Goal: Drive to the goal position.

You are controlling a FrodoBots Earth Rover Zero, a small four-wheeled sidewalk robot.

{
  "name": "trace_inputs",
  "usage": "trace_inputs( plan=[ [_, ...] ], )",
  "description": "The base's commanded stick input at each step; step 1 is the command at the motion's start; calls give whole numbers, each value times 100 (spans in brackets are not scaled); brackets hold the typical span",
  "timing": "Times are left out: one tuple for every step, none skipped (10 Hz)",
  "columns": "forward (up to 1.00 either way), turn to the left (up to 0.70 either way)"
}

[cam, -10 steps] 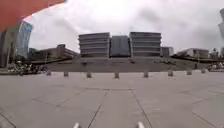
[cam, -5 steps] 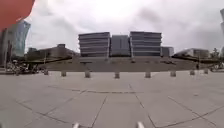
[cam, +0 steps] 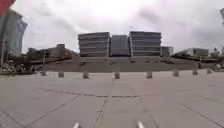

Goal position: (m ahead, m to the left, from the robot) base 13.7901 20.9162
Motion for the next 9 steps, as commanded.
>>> trace_inputs(
  plan=[
    [70,1],
    [70,1],
    [70,1],
    [70,1],
    [70,1],
    [70,1],
    [70,1],
    [70,1],
    [70,1]
  ],
)
